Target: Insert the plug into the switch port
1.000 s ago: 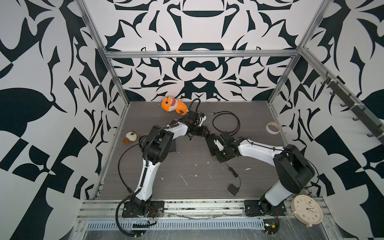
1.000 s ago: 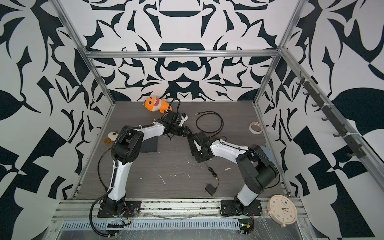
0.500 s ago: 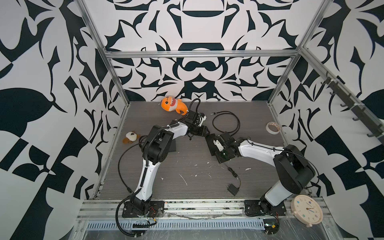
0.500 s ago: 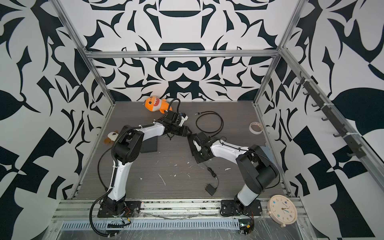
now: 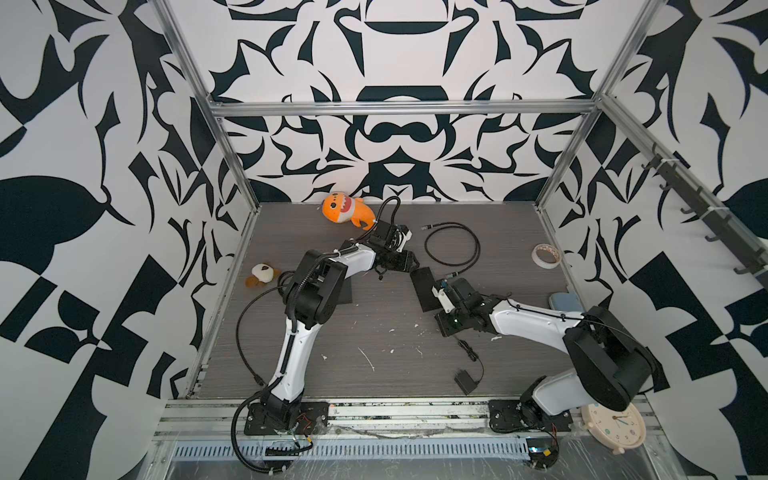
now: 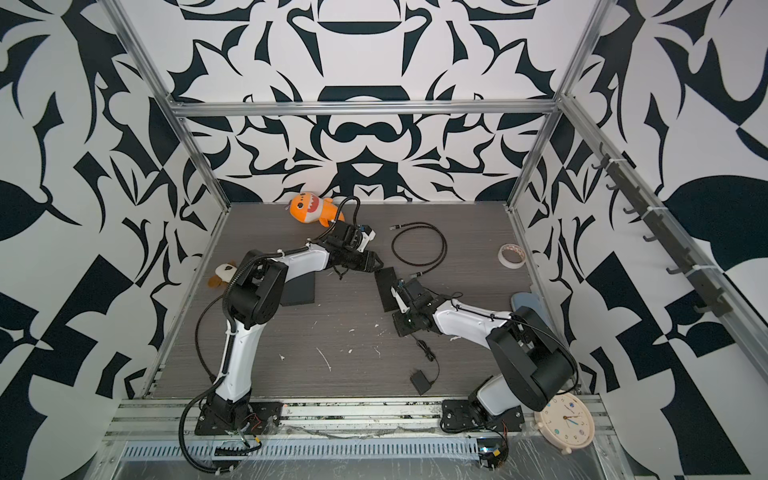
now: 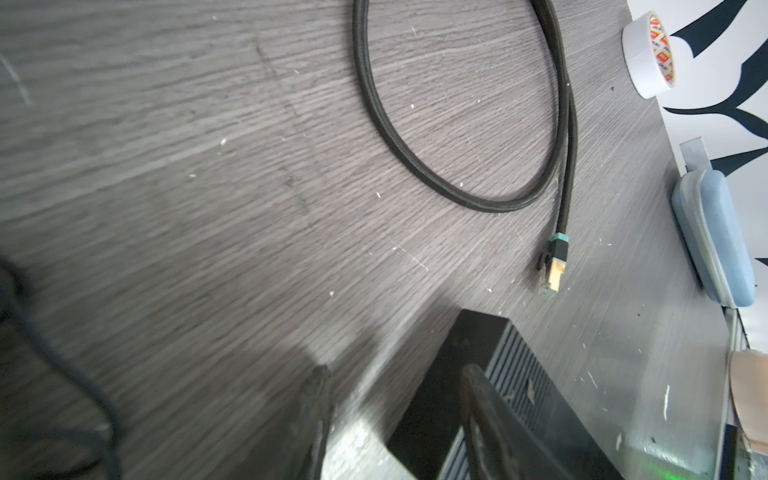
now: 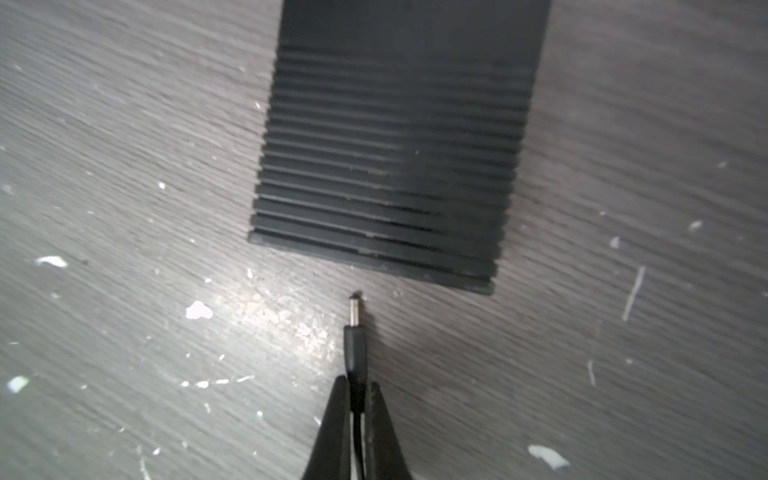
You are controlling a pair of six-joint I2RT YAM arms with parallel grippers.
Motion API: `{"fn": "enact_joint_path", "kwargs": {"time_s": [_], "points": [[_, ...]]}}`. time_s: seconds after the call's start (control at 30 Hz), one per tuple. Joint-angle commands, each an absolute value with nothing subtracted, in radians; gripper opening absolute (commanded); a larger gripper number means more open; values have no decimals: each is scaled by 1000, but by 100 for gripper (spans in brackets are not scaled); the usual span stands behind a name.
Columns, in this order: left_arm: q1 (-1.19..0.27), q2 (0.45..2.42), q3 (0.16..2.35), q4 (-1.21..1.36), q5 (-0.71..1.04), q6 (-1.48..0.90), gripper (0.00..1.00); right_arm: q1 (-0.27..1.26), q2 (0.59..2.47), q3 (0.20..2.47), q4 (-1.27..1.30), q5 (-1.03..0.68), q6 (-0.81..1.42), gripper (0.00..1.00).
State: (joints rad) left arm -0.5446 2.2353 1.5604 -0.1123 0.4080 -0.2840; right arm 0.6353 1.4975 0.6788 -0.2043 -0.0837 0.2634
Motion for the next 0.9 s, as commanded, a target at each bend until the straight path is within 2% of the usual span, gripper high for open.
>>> {"fn": "enact_joint_path", "kwargs": {"time_s": [0.0, 0.3, 0.43, 0.6, 0.87], "points": [[-540, 2250, 1572, -137, 407, -287, 53, 645, 1534, 732, -250, -50, 278, 9], [-538, 2244, 1565, -138, 405, -276, 53, 657, 1589, 860, -459, -39, 289, 20], [-539, 2244, 1562, -137, 404, -275, 53, 676, 1637, 935, -558, -5, 277, 15], [-537, 2247, 1562, -134, 406, -273, 53, 691, 1675, 945, -558, 22, 270, 9], [-537, 2262, 1585, -135, 431, -289, 54, 693, 1580, 805, -323, 19, 314, 6]]}}
